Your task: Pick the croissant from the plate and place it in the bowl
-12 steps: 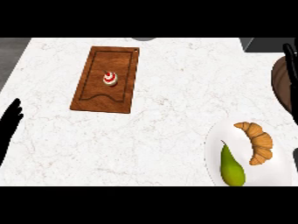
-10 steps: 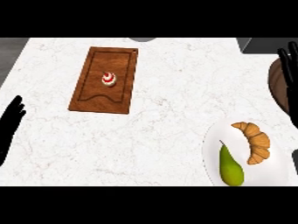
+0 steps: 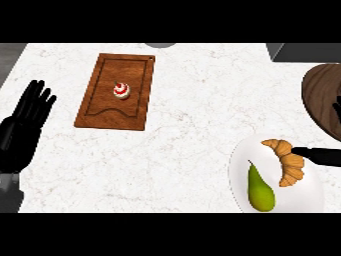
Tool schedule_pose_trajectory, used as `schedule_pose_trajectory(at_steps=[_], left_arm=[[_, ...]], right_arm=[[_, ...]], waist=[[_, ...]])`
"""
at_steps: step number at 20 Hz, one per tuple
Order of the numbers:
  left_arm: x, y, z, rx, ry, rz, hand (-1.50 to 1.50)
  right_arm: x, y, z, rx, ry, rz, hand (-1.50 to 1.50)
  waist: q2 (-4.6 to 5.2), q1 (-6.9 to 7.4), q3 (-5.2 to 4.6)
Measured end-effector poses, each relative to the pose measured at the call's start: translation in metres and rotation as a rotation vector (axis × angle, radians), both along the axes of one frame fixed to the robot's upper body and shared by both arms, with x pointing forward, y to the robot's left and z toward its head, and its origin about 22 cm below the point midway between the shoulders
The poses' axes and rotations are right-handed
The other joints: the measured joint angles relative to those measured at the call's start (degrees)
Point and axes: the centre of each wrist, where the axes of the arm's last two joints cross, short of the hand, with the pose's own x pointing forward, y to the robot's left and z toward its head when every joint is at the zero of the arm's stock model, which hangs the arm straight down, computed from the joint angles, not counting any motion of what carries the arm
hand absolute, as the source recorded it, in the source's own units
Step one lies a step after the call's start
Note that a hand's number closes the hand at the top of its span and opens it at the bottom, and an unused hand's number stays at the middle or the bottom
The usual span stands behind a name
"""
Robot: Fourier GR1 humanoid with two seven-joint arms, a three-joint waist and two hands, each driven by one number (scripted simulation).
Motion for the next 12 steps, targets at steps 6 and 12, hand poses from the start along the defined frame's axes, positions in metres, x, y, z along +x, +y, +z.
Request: schedule_pose_trajectory(at_steps=[6,12], left_arm=[[0.004,-0.01,0.001,-0.066,-0.028,-0.038,0.0],[0.008,-0.015,0.005,-0.08,-0.035,-0.062,0.0]], right_arm=[[0.02,-0.031,-0.002,-0.24,0.012,-0.081,-1.5],[0.036,-0.052,0.036,-0.507,0.299,0.048,-1.5]], waist=[[-0.18,0.47,0.13],[-0.11,1.56,-0.06]])
